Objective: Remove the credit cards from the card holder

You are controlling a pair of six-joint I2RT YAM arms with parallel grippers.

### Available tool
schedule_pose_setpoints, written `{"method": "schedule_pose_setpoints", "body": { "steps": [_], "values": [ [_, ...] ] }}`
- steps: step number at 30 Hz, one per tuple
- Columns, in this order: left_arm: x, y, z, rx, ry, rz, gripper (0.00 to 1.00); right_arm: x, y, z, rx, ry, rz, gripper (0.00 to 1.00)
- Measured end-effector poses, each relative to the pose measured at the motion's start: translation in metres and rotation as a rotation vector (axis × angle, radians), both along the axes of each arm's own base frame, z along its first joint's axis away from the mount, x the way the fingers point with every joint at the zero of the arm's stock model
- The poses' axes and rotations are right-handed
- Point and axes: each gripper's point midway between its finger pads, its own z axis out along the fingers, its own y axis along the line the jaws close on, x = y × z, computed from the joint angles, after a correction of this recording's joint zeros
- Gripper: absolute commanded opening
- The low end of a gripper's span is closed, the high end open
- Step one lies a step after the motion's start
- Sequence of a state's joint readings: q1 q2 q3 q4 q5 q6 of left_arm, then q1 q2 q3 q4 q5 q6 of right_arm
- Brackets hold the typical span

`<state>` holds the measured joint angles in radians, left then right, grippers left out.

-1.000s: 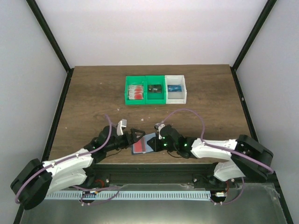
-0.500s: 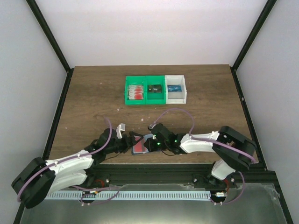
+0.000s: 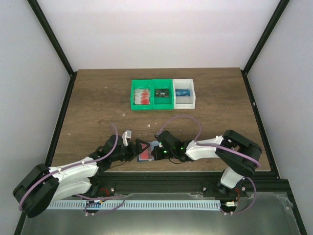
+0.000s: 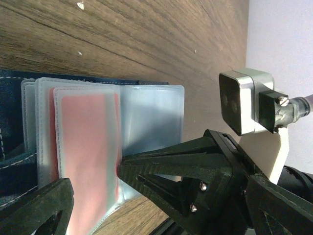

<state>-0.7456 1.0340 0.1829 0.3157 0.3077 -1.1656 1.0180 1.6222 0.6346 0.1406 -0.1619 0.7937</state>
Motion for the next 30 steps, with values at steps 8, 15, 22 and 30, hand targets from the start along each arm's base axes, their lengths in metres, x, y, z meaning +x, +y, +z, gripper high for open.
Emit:
{"method": "schedule_pose_setpoints", "body": {
  "steps": [8, 15, 22, 30],
  "values": [
    [-0.001, 0.001, -0.001, 0.027, 0.004, -0.009, 0.98, 0.000, 0.001, 0.000, 0.005, 0.002, -0.003, 0.01],
    [0.003, 0.002, 0.008, 0.036, -0.025, -0.005, 0.98, 0.000, 0.001, 0.000, 0.006, 0.004, -0.005, 0.00],
    [0.002, 0.001, -0.003, 0.061, 0.003, -0.010, 0.99, 0.000, 0.001, 0.000, 0.006, 0.004, -0.005, 0.00],
    [0.000, 0.004, -0.011, 0.094, 0.014, -0.020, 0.99, 0.000, 0.001, 0.000, 0.006, 0.004, -0.006, 0.00]
  ]
}}
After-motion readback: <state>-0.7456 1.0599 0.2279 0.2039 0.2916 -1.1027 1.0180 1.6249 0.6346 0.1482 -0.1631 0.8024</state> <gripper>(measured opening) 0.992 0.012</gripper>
